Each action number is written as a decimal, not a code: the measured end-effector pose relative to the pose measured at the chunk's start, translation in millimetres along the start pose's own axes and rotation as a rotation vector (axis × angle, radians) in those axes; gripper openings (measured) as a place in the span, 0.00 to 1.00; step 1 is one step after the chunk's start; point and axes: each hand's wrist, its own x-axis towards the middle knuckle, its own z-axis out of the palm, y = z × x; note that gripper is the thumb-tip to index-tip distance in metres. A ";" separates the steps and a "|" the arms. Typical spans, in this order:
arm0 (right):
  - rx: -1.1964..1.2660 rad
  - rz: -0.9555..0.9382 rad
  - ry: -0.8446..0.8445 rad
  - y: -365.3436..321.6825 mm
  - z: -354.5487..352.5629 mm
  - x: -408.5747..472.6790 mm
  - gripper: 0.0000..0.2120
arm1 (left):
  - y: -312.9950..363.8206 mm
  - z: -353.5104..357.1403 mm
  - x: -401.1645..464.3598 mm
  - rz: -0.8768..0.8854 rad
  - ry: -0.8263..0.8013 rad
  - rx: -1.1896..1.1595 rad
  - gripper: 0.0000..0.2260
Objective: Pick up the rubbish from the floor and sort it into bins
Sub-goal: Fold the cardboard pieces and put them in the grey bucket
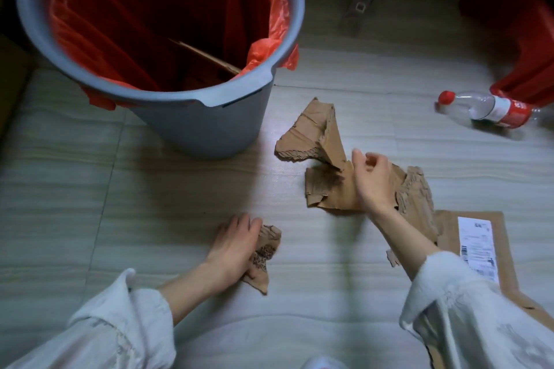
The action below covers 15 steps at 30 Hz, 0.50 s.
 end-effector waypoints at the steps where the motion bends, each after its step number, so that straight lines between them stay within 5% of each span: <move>1: -0.105 -0.055 -0.064 -4.5 1.5 8.7 0.29 | 0.3 -1.4 0.9 -0.006 -0.016 0.006 0.33; 6: -0.356 -0.177 -0.349 -13.6 24.6 43.2 0.50 | -10.8 -14.5 2.7 -0.093 0.031 -0.101 0.26; 15: -0.344 -0.214 -0.232 -39.4 56.8 42.6 0.36 | -51.8 -35.7 12.8 -0.333 0.068 -0.301 0.34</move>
